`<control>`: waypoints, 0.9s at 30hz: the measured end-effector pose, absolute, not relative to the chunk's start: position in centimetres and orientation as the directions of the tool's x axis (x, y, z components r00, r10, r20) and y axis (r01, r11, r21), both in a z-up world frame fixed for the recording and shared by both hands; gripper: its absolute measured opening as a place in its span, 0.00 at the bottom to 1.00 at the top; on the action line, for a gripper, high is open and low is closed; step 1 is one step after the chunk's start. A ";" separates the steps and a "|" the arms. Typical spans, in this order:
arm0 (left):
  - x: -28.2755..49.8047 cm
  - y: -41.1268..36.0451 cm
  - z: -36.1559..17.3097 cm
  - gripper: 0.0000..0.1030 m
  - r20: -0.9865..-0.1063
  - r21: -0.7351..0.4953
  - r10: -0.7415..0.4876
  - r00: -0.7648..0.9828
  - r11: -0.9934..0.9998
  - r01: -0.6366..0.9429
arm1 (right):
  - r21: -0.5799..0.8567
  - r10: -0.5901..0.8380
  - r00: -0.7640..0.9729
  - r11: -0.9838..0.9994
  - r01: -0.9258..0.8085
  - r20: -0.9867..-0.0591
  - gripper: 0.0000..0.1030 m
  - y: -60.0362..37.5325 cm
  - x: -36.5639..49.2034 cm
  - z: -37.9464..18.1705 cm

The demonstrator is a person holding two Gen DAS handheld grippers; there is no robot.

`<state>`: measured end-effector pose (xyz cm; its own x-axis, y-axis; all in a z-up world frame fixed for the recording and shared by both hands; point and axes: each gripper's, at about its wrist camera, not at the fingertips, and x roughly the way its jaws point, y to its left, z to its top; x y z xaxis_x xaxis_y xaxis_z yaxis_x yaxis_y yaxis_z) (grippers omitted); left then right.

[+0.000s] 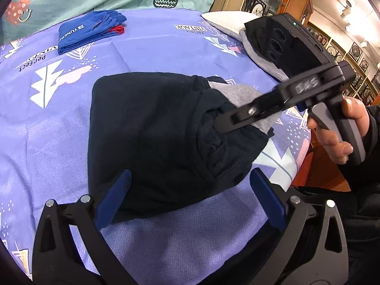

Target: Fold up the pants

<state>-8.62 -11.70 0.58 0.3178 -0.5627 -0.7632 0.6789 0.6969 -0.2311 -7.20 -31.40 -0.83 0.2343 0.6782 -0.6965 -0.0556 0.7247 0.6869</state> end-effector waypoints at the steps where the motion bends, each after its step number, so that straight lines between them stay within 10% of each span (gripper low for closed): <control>1: -8.6 -11.6 0.6 0.98 -0.761 -0.233 -0.565 0.319 0.697 0.678 | 0.691 0.687 0.242 0.718 -0.080 -0.685 0.21 -31.2 -7.2 -0.7; 9: -8.6 -12.8 1.4 0.98 -0.741 -0.228 -0.592 0.315 0.664 0.712 | 0.530 0.586 0.465 0.807 -0.260 -0.663 0.17 -33.5 -10.2 7.3; 14: -7.9 -13.7 -0.5 0.98 -0.778 -0.212 -0.557 0.292 0.669 0.712 | 0.468 0.484 0.346 0.874 -0.135 -0.804 0.28 -35.3 -7.8 0.0; 27: -9.4 -14.7 -1.6 0.98 -0.779 -0.352 -0.622 0.078 0.536 0.767 | 0.446 0.497 0.523 0.865 -0.231 -0.693 0.42 -34.1 -9.9 8.9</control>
